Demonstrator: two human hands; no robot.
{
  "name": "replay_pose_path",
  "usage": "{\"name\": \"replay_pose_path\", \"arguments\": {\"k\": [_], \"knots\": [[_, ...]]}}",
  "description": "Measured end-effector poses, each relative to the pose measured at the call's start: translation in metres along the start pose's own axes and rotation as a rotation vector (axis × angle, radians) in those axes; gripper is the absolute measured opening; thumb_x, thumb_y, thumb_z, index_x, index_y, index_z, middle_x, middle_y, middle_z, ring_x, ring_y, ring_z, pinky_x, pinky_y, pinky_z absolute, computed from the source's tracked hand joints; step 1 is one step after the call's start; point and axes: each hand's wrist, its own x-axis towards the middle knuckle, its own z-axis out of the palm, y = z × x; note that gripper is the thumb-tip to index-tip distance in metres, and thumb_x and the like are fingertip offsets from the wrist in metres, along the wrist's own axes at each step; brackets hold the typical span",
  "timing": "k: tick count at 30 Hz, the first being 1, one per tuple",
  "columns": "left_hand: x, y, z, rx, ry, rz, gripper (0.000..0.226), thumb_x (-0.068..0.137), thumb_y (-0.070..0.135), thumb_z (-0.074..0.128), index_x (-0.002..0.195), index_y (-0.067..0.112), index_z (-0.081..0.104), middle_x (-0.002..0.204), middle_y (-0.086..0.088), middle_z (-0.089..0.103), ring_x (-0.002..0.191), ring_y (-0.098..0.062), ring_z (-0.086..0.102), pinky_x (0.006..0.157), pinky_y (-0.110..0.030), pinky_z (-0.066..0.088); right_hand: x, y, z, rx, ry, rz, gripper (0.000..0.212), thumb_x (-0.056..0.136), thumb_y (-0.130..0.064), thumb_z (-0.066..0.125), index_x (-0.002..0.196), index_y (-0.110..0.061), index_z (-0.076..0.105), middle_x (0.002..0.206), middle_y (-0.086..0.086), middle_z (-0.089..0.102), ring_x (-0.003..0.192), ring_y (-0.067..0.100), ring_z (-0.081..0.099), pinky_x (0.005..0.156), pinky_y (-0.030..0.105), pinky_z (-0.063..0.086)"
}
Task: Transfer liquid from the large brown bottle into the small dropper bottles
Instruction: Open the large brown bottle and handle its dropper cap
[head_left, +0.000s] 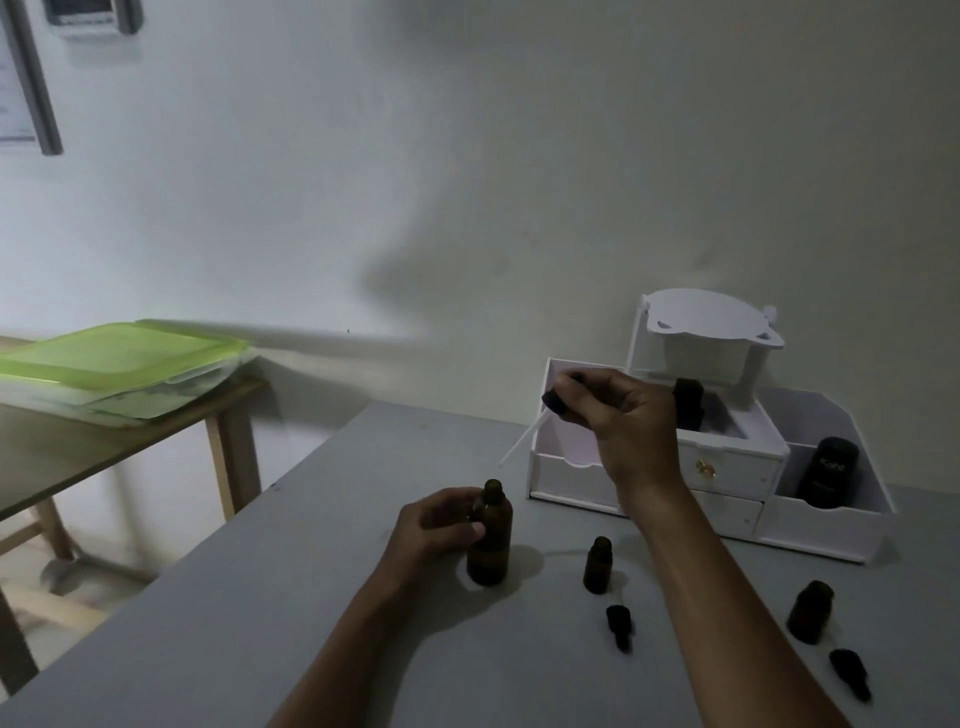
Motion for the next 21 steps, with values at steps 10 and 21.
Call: {"name": "replay_pose_path", "arguments": {"k": [10, 21], "knots": [[-0.004, 0.002, 0.003, 0.120, 0.008, -0.018, 0.041, 0.068, 0.006, 0.076, 0.106, 0.019, 0.076, 0.100, 0.002, 0.078, 0.099, -0.016, 0.071, 0.086, -0.032, 0.056, -0.005, 0.017, 0.010, -0.188, -0.123, -0.032, 0.007, 0.085, -0.014, 0.075, 0.088, -0.020, 0.078, 0.080, -0.001, 0.078, 0.080, 0.014, 0.076, 0.084, 0.035, 0.060], [-0.007, 0.004, 0.004, 0.127, -0.002, -0.022, 0.036, 0.079, -0.006, 0.070, 0.106, 0.018, 0.076, 0.100, 0.005, 0.078, 0.097, -0.015, 0.072, 0.075, -0.023, 0.057, -0.015, 0.051, 0.021, -0.481, -0.350, -0.007, 0.012, 0.083, -0.021, 0.078, 0.094, -0.017, 0.079, 0.085, -0.009, 0.076, 0.076, -0.003, 0.070, 0.066, 0.004, 0.048]]}}
